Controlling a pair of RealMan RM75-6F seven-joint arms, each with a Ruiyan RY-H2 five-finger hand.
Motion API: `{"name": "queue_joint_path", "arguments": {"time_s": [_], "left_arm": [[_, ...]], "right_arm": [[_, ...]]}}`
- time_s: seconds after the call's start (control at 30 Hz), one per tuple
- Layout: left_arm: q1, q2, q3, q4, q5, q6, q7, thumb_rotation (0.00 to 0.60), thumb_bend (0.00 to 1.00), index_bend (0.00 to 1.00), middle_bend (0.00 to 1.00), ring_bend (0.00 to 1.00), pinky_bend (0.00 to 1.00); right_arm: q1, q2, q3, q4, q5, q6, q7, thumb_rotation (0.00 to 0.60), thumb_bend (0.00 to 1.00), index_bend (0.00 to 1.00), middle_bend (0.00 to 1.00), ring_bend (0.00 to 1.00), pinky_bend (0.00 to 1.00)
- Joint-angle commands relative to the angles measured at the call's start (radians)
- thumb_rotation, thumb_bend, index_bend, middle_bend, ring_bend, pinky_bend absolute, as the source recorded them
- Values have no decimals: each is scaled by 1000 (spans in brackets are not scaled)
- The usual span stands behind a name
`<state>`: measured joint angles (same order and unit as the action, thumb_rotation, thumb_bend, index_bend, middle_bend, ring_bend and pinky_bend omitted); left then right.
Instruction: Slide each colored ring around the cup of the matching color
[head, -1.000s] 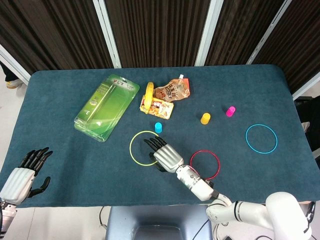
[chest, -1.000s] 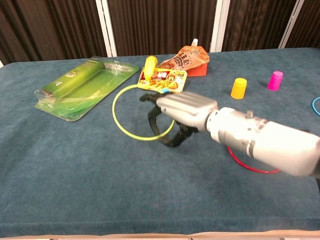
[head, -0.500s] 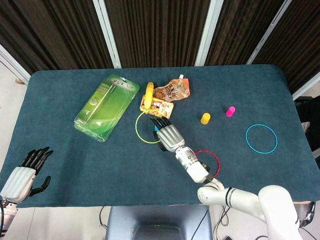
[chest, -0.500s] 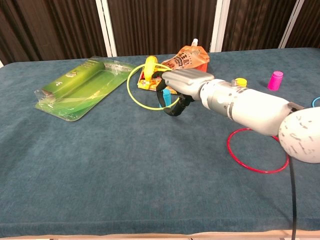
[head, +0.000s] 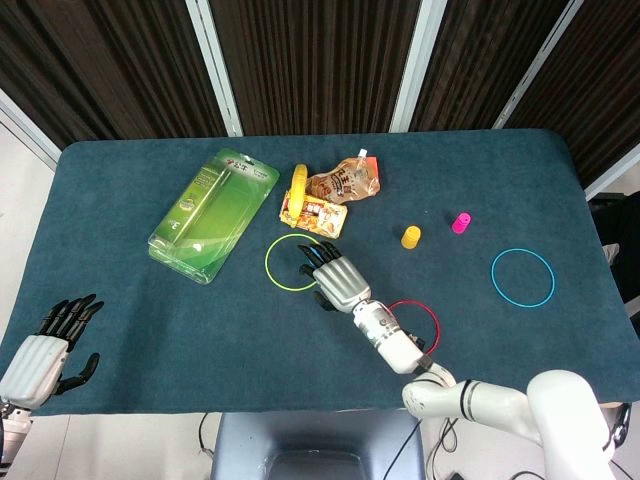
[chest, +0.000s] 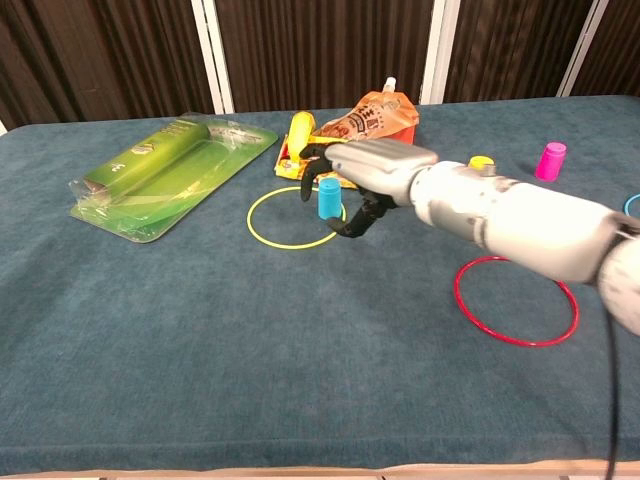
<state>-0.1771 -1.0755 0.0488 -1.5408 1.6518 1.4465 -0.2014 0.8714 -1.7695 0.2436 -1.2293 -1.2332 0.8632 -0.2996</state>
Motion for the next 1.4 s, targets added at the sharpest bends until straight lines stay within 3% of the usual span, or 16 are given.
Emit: {"name": "queue_joint_path", "arguments": {"time_s": [0.03,0.17,0.27,0.47,0.97,1.4], "left_arm": [[3,1,-1,0,1,5,-2,600,461,0,0,0,0],[-3,-1,0,-4,-1,-10,6,600,460,0,0,0,0],[-5,-2,1,-9,-1,-16,18,600,460,0,0,0,0],[-5,-16,3,-4,7,-14,34,600,460,0,0,0,0],[0,-20,14,-2,17,-10,40,600,460,0,0,0,0],[-11,-20,5,-3,3,-28,41,600,461,0,0,0,0]], "right_arm": [[-143,158,-152,-209,-185,195,20,600,527,428,124,0,0],[-266,275,-310,-313,-305,314,47,600,528,428,123,0,0],[-332,326,-389,-314,-359,370,50,600,527,443,124,0,0],[-428,358,-453,-221,-388,431,36,600,527,508,124,0,0],[-462,302,-410,-43,-356,346,183,600,527,590,127,0,0],[-472,275,-388,-4,-371,322,212,600,528,599,127,0,0]]}}
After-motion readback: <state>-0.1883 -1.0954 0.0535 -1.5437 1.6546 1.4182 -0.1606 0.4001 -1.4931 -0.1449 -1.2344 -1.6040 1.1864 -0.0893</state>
